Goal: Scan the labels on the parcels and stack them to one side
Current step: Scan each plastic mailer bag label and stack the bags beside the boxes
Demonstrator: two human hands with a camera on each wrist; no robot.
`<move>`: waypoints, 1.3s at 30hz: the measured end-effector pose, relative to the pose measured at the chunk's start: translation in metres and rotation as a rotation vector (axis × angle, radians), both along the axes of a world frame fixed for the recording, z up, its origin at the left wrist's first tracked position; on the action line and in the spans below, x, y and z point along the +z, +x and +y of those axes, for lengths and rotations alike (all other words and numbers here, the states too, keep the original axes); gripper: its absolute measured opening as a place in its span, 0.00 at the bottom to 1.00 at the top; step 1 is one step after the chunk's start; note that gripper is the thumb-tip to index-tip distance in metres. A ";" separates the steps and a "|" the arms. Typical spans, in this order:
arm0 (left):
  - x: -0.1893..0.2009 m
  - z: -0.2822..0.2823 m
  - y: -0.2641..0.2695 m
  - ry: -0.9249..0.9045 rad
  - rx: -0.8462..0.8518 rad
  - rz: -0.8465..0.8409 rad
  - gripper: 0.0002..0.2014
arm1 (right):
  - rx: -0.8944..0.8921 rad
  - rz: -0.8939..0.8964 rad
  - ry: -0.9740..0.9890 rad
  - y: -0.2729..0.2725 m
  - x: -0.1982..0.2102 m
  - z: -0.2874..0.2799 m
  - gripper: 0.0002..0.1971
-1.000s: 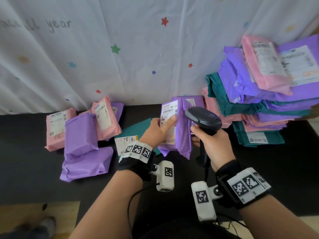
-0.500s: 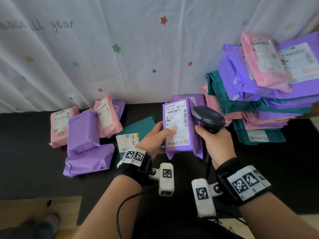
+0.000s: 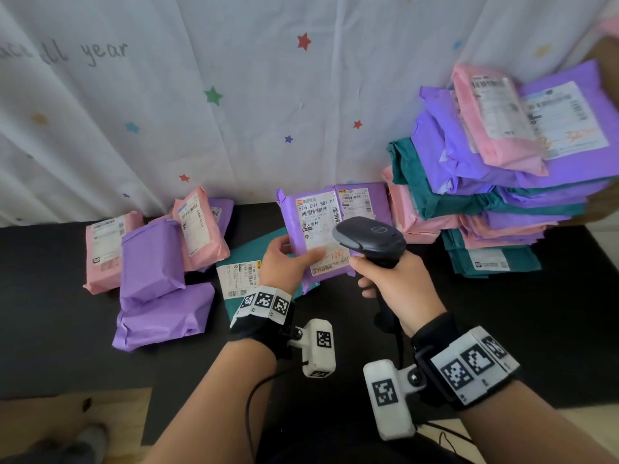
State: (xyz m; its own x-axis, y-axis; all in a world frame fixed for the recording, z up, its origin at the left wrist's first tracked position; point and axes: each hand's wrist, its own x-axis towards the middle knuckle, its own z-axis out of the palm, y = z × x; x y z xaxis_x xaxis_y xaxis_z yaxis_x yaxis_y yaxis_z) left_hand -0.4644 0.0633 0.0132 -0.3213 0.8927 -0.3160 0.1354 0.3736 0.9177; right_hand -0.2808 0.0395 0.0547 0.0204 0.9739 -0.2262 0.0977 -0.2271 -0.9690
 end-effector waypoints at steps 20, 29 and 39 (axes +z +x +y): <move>-0.005 0.005 0.000 -0.035 -0.033 0.094 0.31 | 0.035 -0.032 -0.007 0.002 0.003 0.004 0.08; 0.043 0.023 0.024 0.114 -0.009 -0.014 0.22 | -0.121 0.025 0.132 0.024 0.025 0.019 0.03; 0.155 0.087 0.126 0.329 -0.092 -0.147 0.27 | -0.413 0.096 0.322 0.125 0.066 0.039 0.16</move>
State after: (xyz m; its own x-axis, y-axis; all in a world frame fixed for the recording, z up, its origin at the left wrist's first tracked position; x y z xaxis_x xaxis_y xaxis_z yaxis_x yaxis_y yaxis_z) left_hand -0.3383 0.1505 0.1683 -0.2072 0.9773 -0.0445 0.0128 0.0482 0.9988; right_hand -0.1557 0.0783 0.1207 0.4103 0.9098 0.0630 -0.0299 0.0824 -0.9961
